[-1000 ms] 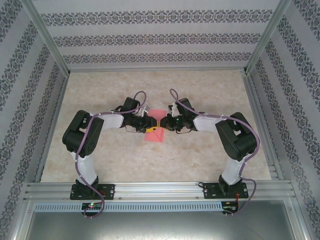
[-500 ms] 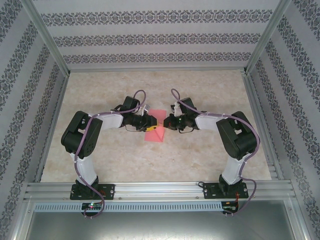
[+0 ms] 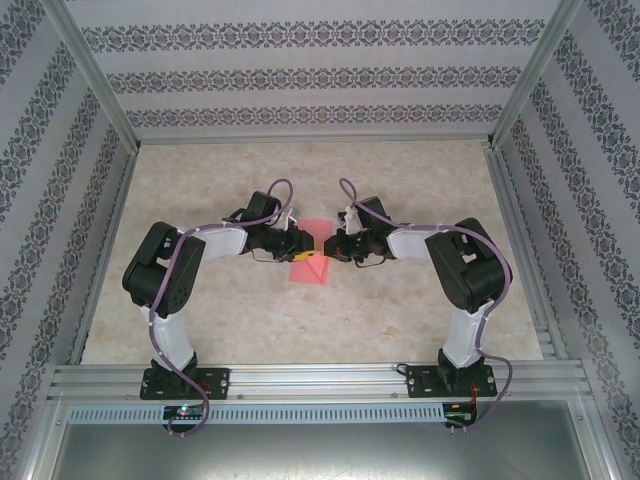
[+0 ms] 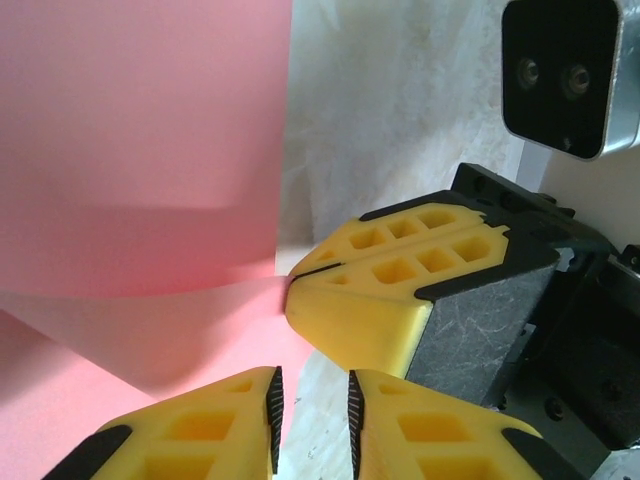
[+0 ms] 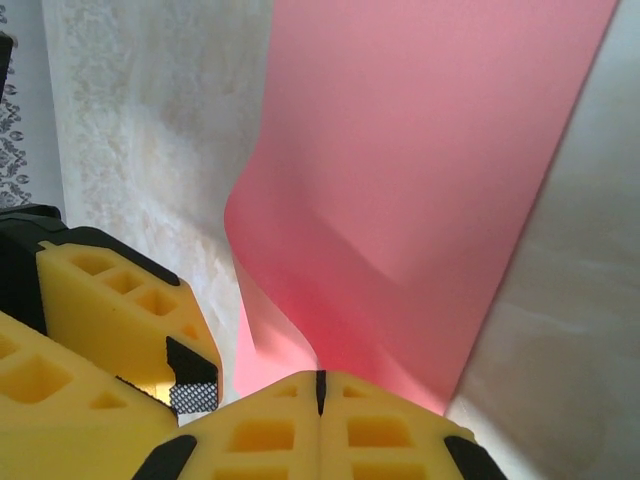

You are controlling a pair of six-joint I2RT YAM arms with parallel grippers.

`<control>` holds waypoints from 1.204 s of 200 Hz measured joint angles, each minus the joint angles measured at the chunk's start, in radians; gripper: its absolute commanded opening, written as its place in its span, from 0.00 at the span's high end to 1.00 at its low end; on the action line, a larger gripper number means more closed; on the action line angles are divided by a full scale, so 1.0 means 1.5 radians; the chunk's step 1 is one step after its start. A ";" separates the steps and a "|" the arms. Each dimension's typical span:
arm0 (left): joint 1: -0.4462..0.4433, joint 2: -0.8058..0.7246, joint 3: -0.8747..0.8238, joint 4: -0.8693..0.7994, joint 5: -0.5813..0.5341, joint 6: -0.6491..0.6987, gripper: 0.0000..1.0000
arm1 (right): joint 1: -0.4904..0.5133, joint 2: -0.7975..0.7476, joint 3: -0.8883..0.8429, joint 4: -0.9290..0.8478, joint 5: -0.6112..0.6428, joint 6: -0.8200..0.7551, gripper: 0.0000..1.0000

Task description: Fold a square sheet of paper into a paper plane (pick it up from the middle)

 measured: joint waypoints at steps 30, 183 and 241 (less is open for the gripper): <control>0.000 0.000 0.000 0.000 0.000 0.000 0.73 | 0.000 0.004 0.000 -0.003 0.001 -0.001 0.96; -0.010 0.028 0.013 0.000 0.004 0.000 0.73 | -0.009 0.031 0.030 -0.045 0.019 -0.035 0.96; -0.021 0.039 0.021 -0.004 0.002 0.000 0.74 | -0.009 0.047 0.047 -0.053 0.018 -0.040 0.96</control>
